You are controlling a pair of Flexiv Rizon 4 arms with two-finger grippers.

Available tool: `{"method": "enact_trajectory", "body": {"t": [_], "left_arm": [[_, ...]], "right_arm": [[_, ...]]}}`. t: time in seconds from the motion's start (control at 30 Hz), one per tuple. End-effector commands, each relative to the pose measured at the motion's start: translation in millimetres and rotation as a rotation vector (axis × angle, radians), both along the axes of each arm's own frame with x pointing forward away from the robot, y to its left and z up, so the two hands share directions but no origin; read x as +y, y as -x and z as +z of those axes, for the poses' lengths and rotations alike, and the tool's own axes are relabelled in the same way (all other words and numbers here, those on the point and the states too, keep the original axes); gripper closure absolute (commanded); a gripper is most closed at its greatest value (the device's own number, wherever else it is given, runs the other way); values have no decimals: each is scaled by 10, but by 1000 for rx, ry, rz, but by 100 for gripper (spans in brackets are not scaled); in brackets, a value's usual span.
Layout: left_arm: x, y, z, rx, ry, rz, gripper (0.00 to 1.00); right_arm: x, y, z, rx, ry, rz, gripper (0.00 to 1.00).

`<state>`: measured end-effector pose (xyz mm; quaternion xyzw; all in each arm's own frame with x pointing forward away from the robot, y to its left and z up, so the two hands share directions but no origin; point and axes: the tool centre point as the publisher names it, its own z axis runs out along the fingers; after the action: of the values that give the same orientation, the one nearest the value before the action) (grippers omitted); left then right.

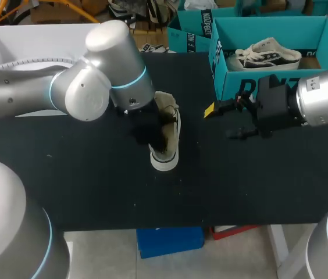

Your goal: Take the shoe out of the shoebox, open the shoe tongue, remove and reinsert the insole, then place the shoe into the shoebox

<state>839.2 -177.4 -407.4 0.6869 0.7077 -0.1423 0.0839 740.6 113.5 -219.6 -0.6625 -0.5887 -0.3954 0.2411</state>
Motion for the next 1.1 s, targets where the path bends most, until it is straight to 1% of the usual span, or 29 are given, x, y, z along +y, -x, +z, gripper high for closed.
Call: {"method": "enact_trajectory", "body": {"t": [0.03,0.1,0.13,0.17,0.2,0.23,0.27,0.37,0.43,0.5,0.53,0.57,0.6,0.63,0.73,0.8,0.87,1.0,1.1], "left_arm": [[89,49,217,-8,-12,1,83],[112,47,286,-12,-10,3,82],[112,47,286,-12,-10,3,82],[141,35,373,-2,7,14,83],[153,28,415,7,19,19,85],[171,16,482,23,43,28,96],[187,4,532,33,57,37,100],[243,-51,681,58,117,70,100],[290,-115,780,93,177,111,100],[323,-171,833,109,212,141,100],[369,-261,892,122,273,188,100],[395,-310,922,150,309,215,100],[403,-328,930,157,321,225,100],[441,-415,965,176,371,264,100],[502,-529,1027,227,456,328,100],[556,-651,1063,262,524,389,100],[598,-781,1075,277,570,443,100],[634,-994,1081,267,621,520,100],[611,-1109,1048,250,623,552,100]], "right_arm": [[4,-3,-3,0,0,0,0],[4,-3,-3,0,0,0,0],[4,-3,-3,0,0,0,0],[4,-3,-3,0,0,0,0],[4,-3,-3,0,0,0,0],[4,-3,-3,0,0,0,0],[4,-3,-3,0,0,0,0],[4,-3,-3,0,0,0,0],[4,-3,-3,0,0,0,0],[4,-3,-3,0,0,0,0],[4,-3,-3,0,0,0,0],[4,-3,-3,0,0,0,0],[4,-3,-3,0,0,0,0],[4,-3,-3,0,0,0,0],[4,-3,-3,0,0,0,0],[4,-3,-3,0,0,0,0],[4,-3,-3,0,0,0,0],[4,-3,-3,0,0,0,0],[4,-3,-3,0,0,0,0]]}}
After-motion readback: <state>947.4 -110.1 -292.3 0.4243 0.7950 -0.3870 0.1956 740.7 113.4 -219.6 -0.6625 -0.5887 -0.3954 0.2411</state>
